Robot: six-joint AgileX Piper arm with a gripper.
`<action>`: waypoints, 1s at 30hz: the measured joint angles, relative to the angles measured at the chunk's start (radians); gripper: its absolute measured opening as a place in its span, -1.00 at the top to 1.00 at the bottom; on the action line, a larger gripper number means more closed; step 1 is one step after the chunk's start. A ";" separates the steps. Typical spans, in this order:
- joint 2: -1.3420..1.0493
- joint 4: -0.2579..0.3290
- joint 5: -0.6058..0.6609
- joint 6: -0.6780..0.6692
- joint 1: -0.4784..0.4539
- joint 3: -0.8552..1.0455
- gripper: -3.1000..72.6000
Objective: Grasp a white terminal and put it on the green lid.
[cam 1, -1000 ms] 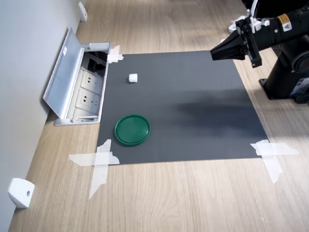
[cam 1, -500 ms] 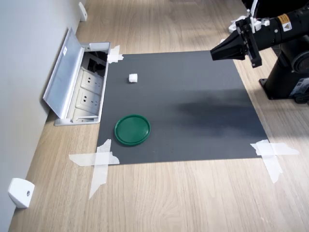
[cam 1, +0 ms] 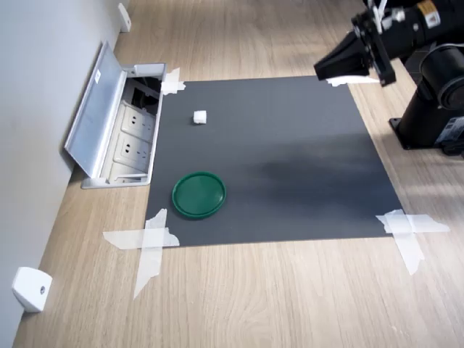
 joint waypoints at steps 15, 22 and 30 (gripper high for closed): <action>0.563 -0.110 0.425 -0.007 0.000 -0.515 0.94; 0.712 -0.088 0.567 -0.011 -0.084 -0.691 0.93; 0.827 -0.060 0.631 -0.169 -0.243 -0.826 0.36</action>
